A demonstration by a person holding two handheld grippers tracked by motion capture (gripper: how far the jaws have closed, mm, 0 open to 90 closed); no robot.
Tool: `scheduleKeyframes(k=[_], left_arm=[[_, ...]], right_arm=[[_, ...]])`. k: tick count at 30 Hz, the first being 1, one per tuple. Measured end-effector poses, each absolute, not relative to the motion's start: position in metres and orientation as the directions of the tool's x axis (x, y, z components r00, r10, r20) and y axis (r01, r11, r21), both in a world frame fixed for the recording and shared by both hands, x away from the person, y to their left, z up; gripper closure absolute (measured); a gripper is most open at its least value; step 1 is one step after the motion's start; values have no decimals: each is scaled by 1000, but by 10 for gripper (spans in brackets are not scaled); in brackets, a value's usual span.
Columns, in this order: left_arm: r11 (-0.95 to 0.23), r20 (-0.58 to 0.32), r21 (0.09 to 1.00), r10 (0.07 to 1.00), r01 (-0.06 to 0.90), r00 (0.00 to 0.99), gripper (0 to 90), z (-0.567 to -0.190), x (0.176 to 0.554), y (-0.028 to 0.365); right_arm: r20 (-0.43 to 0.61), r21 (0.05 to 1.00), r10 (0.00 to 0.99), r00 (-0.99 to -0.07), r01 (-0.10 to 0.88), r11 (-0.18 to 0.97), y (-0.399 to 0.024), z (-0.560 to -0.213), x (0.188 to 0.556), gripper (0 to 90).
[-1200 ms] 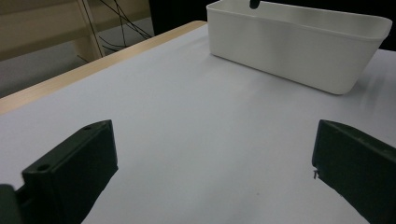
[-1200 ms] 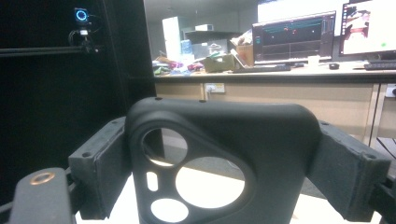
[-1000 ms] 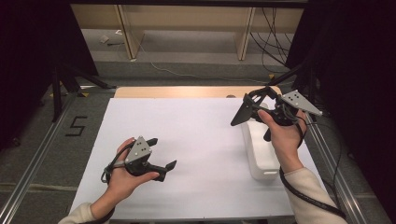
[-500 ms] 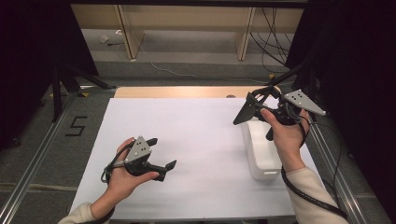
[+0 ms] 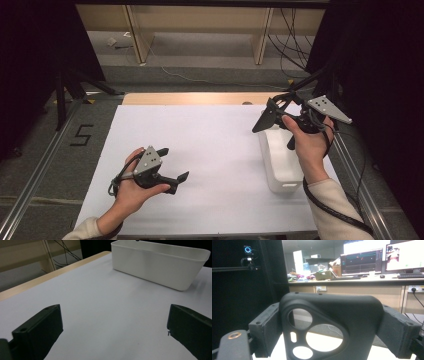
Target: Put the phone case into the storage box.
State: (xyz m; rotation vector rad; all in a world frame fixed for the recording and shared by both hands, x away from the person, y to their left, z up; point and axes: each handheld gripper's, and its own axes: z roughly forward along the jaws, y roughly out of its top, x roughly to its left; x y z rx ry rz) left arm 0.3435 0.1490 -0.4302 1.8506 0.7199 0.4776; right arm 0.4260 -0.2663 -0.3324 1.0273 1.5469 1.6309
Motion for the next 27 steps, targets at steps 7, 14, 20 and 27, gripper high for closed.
scheduleKeyframes(k=[7,14,20,27], left_arm=[[-273,-6,927,673,256,740,0,-430,344,149],[-273,-7,927,673,256,740,0,-430,344,149],[-273,-7,927,673,257,740,0,-430,344,149],[-273,-7,927,673,256,740,0,-430,344,149]], right_arm=[[102,995,877,-469,53,-87,-269,-333,427,153],[104,995,880,-463,57,-87,-271,-333,428,153],[106,994,883,-457,60,-88,-273,-334,428,153],[105,994,886,-451,58,-88,-275,-334,429,153]])
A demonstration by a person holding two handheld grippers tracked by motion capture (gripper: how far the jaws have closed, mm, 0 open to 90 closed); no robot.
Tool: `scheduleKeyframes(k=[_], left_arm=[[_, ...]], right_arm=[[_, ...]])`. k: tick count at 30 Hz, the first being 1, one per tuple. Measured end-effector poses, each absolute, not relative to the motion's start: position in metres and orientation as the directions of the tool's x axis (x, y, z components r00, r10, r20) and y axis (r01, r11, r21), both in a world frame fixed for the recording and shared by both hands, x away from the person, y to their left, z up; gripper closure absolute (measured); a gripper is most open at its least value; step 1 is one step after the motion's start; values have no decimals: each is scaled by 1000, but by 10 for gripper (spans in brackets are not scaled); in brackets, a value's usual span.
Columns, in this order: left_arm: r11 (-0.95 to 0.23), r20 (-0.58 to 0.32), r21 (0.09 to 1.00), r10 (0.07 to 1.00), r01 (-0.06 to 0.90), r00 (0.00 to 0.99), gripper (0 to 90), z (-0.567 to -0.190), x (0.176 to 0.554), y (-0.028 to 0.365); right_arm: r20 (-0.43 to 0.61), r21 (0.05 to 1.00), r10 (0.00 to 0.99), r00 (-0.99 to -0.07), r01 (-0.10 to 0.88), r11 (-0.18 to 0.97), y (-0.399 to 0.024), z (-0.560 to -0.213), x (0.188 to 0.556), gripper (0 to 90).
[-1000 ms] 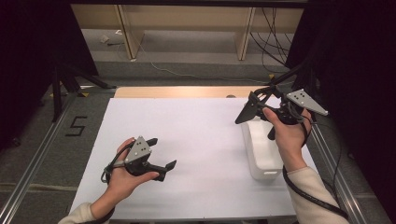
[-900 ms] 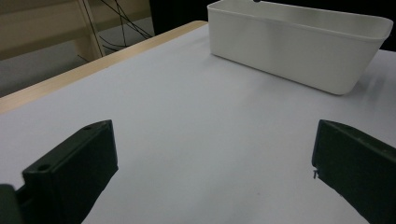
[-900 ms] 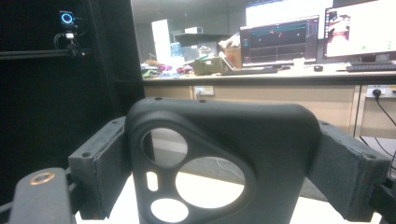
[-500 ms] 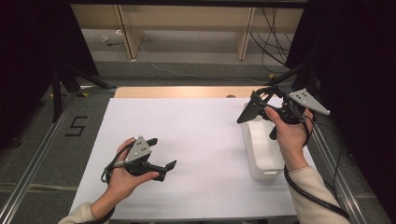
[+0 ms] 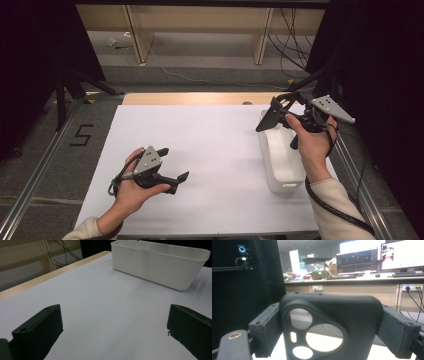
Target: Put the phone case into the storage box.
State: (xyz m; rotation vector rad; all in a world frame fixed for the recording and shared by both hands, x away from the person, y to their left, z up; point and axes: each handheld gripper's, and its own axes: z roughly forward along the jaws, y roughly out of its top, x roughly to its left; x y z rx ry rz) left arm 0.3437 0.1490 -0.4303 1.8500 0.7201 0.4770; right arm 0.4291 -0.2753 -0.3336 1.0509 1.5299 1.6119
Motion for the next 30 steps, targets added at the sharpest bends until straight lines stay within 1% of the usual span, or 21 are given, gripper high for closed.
scheduleKeyframes(k=[30], left_arm=[[-268,-12,928,673,259,740,0,-431,344,149]], right_arm=[[95,995,910,-404,58,-78,-288,-336,433,153]])
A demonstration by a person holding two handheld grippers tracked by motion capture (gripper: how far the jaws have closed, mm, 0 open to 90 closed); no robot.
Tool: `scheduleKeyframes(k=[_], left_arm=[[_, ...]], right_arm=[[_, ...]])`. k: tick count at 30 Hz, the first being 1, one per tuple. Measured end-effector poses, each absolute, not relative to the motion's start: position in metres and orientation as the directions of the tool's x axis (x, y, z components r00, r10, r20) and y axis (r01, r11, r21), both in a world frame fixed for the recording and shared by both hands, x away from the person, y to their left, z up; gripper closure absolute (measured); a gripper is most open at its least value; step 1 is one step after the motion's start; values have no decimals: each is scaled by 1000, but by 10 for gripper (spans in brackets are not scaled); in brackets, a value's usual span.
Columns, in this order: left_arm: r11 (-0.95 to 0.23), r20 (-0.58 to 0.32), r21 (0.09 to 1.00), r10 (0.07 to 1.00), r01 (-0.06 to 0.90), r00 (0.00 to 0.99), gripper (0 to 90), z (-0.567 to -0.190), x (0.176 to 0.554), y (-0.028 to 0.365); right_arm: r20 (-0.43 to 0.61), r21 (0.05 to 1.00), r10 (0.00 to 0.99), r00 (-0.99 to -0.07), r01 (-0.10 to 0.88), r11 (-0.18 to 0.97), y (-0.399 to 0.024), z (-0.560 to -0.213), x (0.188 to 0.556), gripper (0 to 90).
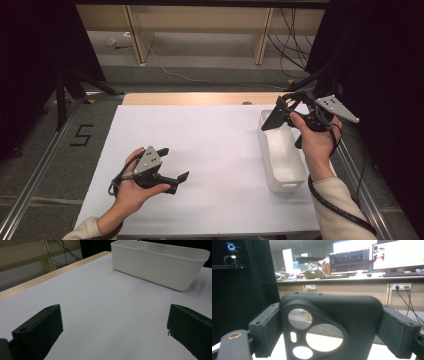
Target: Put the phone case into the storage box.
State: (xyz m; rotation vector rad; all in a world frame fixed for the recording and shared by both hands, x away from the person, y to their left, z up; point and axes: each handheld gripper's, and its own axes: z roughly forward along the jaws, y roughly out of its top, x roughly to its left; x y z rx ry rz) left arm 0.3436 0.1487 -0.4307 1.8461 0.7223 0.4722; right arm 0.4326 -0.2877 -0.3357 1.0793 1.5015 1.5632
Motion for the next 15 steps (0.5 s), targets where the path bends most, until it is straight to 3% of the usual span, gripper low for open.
scheduleKeyframes(k=[15], left_arm=[[-268,-14,928,670,259,742,0,-431,344,148]], right_arm=[[99,995,916,-389,63,-81,-293,-338,435,153]])
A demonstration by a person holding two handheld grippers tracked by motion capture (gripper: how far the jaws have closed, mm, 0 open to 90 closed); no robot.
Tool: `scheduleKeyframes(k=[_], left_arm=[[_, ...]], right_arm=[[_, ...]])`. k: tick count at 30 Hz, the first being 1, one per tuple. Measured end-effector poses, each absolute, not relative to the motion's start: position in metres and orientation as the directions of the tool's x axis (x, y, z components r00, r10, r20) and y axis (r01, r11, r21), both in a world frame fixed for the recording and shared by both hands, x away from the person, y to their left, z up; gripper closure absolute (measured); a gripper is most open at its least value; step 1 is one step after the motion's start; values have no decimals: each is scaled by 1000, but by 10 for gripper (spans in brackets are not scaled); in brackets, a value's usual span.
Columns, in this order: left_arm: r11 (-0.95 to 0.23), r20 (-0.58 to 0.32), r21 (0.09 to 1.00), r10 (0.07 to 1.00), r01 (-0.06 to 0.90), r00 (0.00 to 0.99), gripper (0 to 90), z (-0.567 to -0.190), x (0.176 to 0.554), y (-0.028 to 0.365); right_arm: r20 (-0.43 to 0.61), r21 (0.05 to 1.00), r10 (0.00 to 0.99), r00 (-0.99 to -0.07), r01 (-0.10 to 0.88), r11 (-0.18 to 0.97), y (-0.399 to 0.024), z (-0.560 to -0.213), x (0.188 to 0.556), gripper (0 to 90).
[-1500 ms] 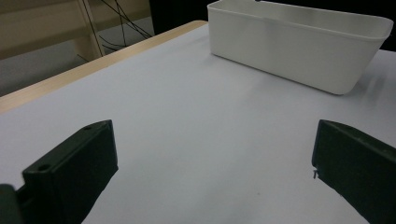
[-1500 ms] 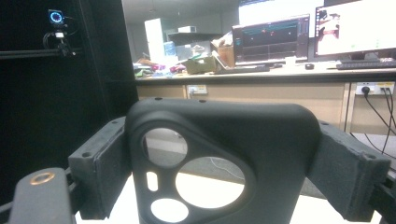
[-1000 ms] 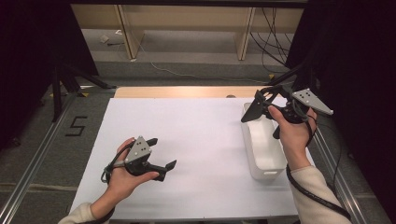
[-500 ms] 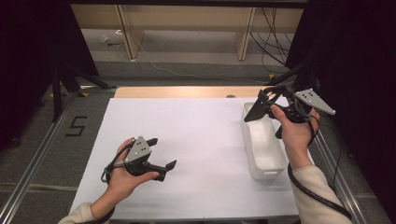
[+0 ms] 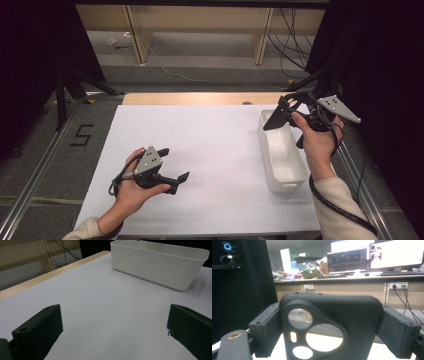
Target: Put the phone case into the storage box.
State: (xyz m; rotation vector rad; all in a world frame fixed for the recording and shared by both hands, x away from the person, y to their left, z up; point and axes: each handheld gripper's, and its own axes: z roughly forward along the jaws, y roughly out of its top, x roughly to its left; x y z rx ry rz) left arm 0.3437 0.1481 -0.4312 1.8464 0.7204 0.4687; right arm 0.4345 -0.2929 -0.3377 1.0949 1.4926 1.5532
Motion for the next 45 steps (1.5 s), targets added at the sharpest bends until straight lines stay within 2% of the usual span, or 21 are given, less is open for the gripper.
scheduleKeyframes(k=[45], left_arm=[[-273,-10,927,669,258,743,0,-431,344,148]], right_arm=[[90,994,932,-350,83,-65,-304,-347,444,153]])
